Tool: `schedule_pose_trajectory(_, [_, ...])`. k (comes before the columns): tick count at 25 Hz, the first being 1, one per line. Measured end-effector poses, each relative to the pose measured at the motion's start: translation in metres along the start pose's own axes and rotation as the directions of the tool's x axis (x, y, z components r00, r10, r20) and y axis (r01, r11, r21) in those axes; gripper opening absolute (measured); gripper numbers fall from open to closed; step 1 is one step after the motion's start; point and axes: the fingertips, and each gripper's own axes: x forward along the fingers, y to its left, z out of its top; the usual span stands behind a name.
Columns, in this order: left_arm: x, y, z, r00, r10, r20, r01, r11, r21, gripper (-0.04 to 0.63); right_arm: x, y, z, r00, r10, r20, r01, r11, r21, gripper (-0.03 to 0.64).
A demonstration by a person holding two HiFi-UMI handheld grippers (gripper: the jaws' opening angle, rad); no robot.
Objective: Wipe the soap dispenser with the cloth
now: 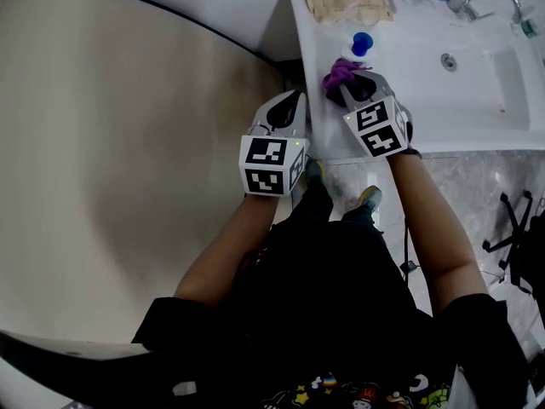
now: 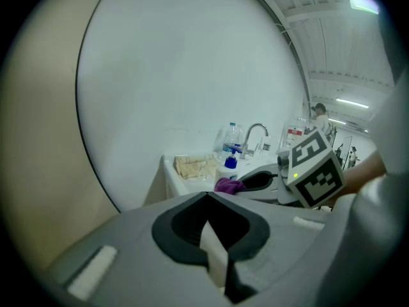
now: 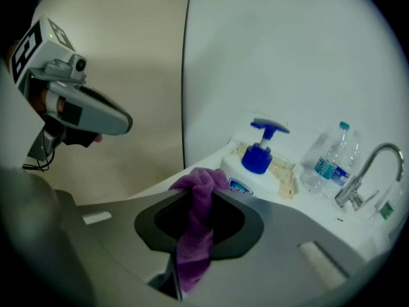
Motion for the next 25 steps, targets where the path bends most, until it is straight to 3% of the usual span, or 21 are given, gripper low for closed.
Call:
schedule_pose_trajectory(7, [-0.001, -0.005, -0.012, 1.000, -0.005, -0.020, 0.005, 1.000, -0.006, 0.000, -0.009, 0.027, -0.043, 0.988, 0.125, -0.087, -0.108, 0.978, 0.177, 0.089])
schedule_pose_trajectory(15, [0.015, -0.037, -0.012, 0.997, -0.067, -0.024, 0.067, 0.998, 0.002, 0.001, -0.022, 0.039, -0.079, 0.951, 0.194, -0.241, -0.145, 0.967, 0.208, 0.091])
schedule_pose_trajectory(18, [0.017, -0.045, -0.010, 0.997, -0.071, -0.019, 0.072, 0.997, 0.008, 0.000, -0.032, 0.031, -0.062, 0.974, 0.152, -0.171, -0.116, 0.972, 0.203, 0.118])
schedule_pose_trajectory(22, [0.010, -0.050, 0.022, 0.993, -0.039, 0.114, 0.038, 0.999, 0.014, 0.000, -0.063, 0.012, -0.029, 0.999, 0.036, -0.028, -0.029, 0.976, 0.215, 0.133])
schedule_pose_trajectory(25, [0.002, -0.064, 0.054, 0.982, -0.046, 0.181, 0.040, 0.999, 0.036, 0.002, -0.100, -0.007, 0.007, 0.995, -0.036, 0.090, 0.012, 0.969, 0.248, 0.135])
